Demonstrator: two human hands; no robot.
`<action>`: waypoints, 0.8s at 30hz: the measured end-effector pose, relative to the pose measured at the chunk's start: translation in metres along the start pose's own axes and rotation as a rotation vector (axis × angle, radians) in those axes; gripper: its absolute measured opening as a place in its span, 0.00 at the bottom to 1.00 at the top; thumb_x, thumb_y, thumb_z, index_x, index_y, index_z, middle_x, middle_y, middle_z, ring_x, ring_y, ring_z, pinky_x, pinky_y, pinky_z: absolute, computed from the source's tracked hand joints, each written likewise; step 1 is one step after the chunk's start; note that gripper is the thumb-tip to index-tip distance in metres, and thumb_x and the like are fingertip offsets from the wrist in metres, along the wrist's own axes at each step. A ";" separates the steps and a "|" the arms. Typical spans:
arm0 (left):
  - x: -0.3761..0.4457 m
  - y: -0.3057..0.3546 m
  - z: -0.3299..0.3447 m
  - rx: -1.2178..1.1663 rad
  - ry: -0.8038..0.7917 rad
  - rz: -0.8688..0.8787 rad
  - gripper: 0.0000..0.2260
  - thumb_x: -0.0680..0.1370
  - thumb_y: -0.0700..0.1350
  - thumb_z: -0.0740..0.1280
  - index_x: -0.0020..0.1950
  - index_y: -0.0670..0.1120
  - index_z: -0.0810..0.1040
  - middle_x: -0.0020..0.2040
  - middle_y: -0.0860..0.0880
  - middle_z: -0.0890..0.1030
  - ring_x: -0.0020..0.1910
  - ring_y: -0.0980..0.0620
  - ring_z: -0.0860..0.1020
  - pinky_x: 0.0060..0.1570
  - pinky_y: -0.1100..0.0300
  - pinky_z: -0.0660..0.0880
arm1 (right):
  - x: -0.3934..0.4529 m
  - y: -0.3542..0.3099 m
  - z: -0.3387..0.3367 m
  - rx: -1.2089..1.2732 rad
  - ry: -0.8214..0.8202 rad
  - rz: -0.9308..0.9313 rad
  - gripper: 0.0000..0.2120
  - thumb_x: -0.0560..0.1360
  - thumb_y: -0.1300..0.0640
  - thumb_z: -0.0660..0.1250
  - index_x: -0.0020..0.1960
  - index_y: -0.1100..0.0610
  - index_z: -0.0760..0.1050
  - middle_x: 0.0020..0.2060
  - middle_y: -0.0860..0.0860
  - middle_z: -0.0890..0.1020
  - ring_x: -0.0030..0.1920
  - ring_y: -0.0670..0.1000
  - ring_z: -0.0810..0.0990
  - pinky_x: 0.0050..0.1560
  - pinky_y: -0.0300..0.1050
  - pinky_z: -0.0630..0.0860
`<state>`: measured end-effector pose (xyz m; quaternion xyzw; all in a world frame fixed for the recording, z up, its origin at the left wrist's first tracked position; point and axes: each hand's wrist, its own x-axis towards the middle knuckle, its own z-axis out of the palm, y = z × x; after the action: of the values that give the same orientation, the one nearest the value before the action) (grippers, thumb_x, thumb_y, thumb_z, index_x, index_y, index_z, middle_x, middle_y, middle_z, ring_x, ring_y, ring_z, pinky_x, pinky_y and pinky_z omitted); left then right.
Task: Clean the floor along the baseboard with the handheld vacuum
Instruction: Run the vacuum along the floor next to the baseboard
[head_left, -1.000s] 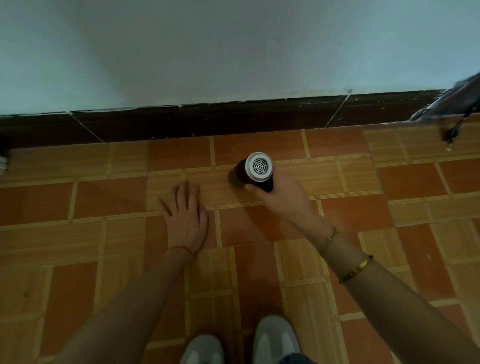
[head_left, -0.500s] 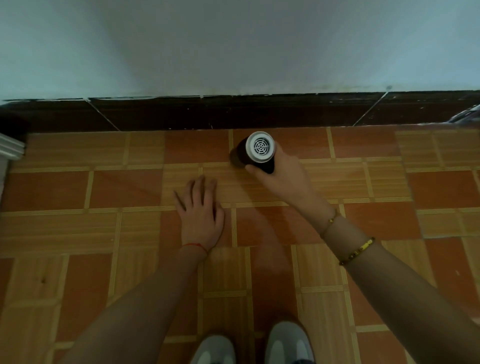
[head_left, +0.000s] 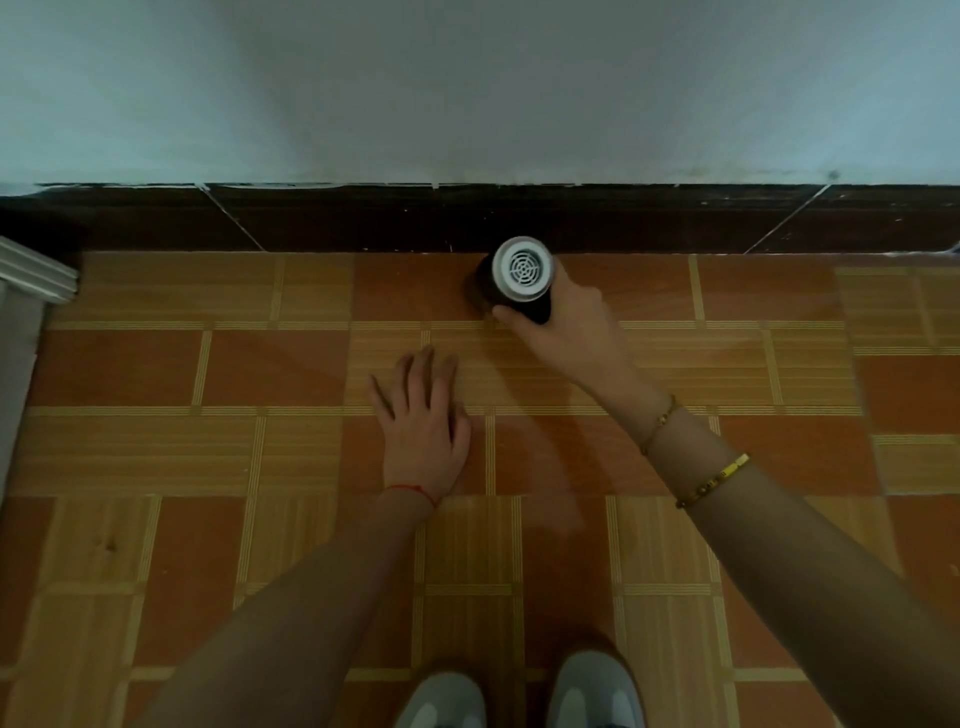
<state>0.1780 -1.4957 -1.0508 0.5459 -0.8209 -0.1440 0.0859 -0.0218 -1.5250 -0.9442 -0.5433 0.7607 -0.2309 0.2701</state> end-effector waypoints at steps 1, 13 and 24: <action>0.000 0.000 0.000 0.001 -0.004 0.002 0.25 0.79 0.51 0.57 0.77 0.49 0.64 0.77 0.44 0.64 0.78 0.41 0.59 0.74 0.29 0.48 | -0.001 -0.002 0.002 -0.007 -0.017 -0.016 0.33 0.74 0.40 0.68 0.74 0.51 0.62 0.60 0.52 0.81 0.59 0.57 0.80 0.53 0.52 0.78; 0.000 0.001 -0.003 0.044 -0.024 0.015 0.25 0.80 0.50 0.58 0.77 0.49 0.63 0.77 0.43 0.65 0.78 0.41 0.60 0.74 0.29 0.49 | -0.010 0.014 -0.009 -0.010 0.113 0.104 0.34 0.74 0.41 0.68 0.74 0.53 0.62 0.59 0.54 0.81 0.58 0.59 0.80 0.53 0.54 0.79; -0.037 -0.070 -0.047 0.054 0.090 -0.257 0.23 0.79 0.50 0.53 0.72 0.44 0.69 0.72 0.40 0.70 0.73 0.39 0.66 0.73 0.31 0.57 | -0.039 -0.055 0.048 0.102 -0.294 -0.162 0.31 0.74 0.48 0.71 0.73 0.54 0.65 0.65 0.50 0.78 0.66 0.50 0.75 0.58 0.35 0.67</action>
<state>0.2673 -1.4938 -1.0286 0.6547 -0.7430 -0.1071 0.0885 0.0593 -1.5074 -0.9387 -0.6162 0.6542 -0.2082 0.3859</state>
